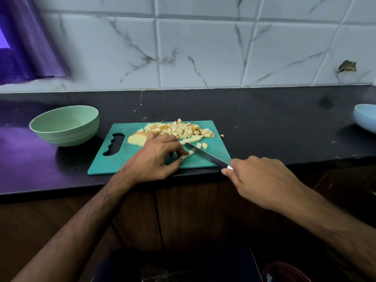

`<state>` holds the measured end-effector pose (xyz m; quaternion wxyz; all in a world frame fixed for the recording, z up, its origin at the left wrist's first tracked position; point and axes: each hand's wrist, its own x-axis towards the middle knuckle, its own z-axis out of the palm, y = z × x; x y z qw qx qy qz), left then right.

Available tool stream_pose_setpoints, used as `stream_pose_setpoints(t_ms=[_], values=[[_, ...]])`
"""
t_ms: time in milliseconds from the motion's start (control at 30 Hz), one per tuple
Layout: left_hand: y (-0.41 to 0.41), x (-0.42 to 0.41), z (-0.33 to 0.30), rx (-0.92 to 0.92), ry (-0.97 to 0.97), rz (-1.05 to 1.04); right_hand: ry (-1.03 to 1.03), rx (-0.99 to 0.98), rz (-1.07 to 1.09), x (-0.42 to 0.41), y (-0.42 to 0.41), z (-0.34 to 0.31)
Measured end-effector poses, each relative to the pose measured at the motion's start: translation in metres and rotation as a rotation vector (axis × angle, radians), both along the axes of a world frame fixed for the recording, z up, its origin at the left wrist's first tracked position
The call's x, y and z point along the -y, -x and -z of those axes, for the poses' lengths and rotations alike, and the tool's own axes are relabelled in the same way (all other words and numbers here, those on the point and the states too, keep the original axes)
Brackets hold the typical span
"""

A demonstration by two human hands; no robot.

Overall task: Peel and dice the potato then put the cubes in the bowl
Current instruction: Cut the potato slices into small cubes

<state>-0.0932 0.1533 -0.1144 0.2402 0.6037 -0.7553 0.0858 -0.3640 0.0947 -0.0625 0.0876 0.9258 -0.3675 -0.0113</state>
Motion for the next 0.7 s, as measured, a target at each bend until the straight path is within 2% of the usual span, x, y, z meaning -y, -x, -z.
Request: stream_pose_setpoints(t_ms=[700], values=[[-0.004, -0.004, 0.002, -0.025, 0.016, 0.016, -0.007, 0.035, -0.049, 0.001, -0.018, 0.016]])
